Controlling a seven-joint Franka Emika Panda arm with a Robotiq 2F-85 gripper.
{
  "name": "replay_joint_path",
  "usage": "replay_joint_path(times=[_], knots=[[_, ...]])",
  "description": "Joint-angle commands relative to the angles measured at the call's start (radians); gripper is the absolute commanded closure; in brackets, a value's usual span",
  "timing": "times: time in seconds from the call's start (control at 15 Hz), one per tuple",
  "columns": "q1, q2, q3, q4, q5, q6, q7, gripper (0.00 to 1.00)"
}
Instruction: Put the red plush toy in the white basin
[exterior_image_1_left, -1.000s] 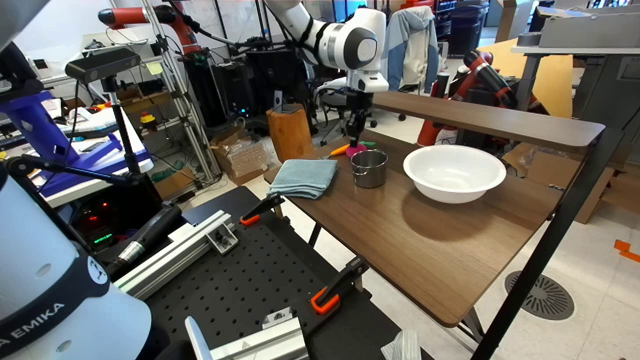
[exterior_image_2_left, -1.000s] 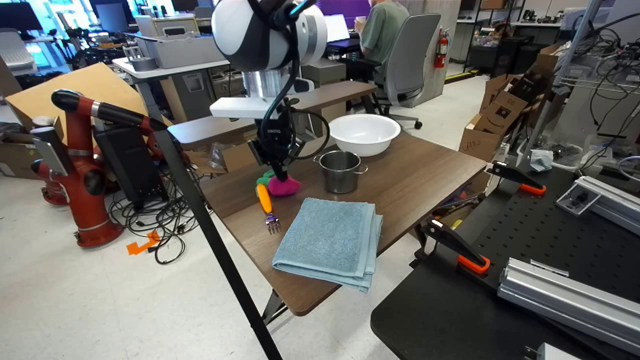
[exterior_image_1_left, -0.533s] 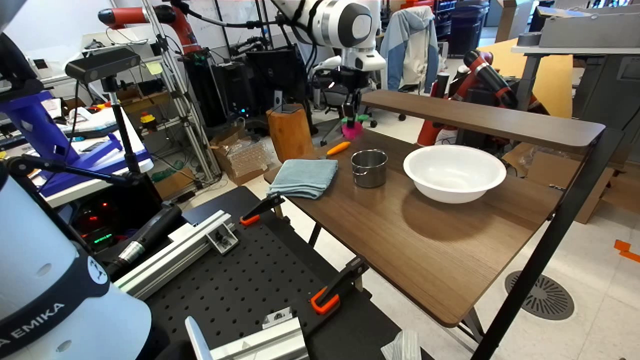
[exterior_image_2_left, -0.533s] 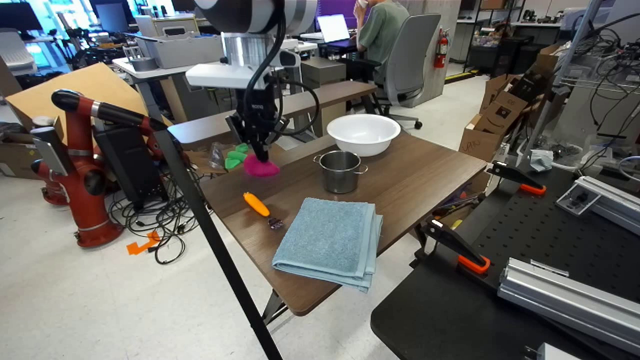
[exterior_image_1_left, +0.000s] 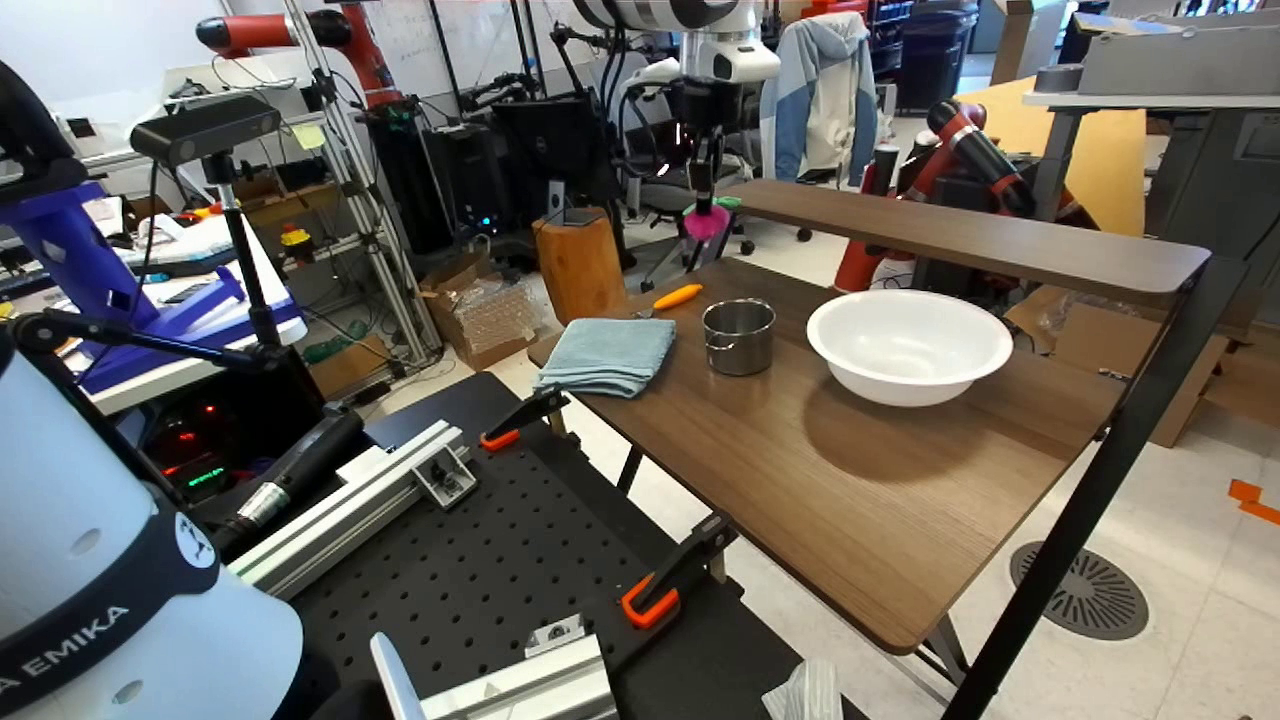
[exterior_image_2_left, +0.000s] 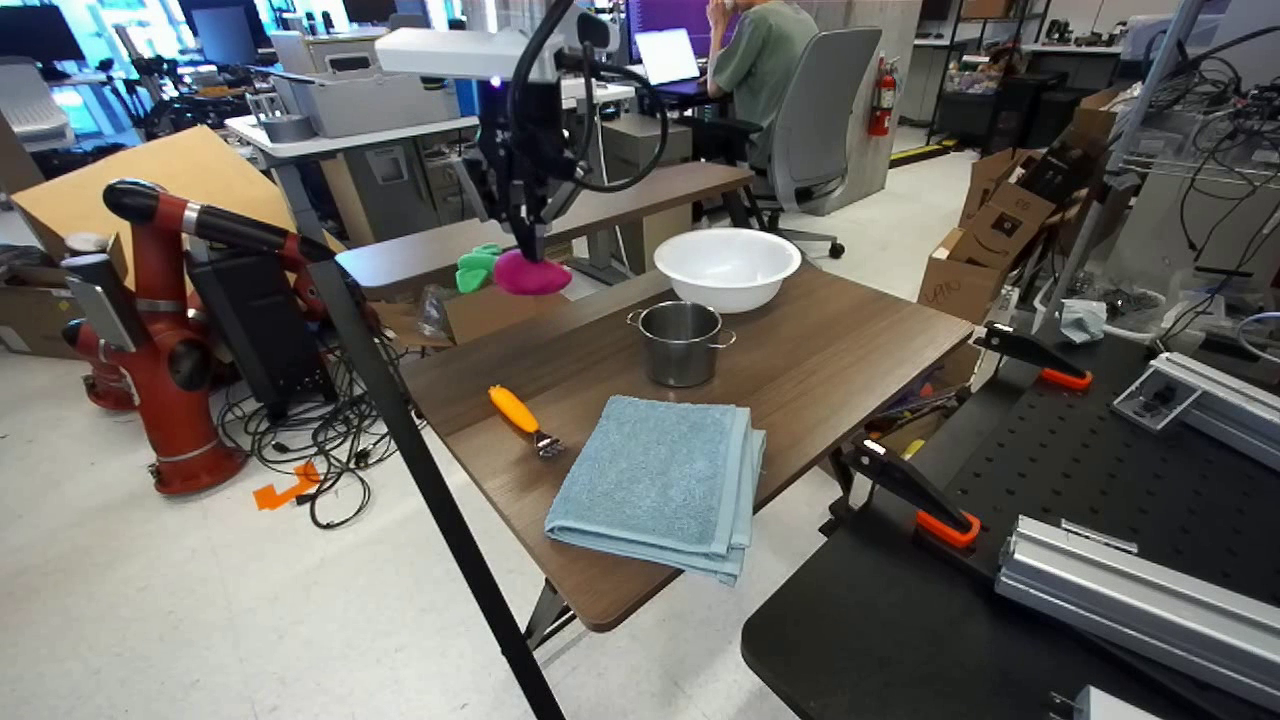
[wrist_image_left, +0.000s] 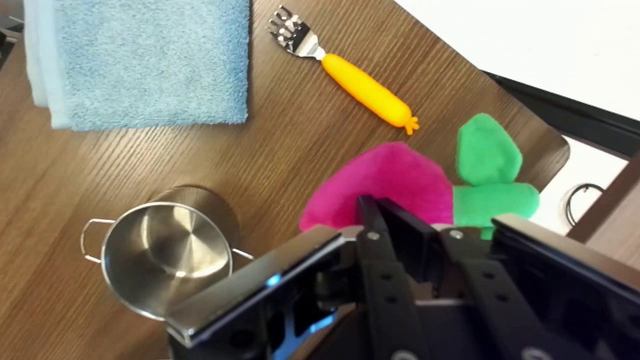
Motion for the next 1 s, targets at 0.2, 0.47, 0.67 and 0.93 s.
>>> replay_joint_path(times=[0.2,0.47,0.67,0.93], knots=[[-0.118,-0.15,0.013,-0.233,0.059,0.048,-0.122,0.99],[-0.21,-0.171,-0.002,-0.263,0.119,0.041,-0.209,0.99],[-0.264,-0.164,-0.01,-0.252,0.17,0.027,-0.262,0.99],[-0.311,-0.139,-0.02,-0.231,0.232,0.014,-0.293,0.99]])
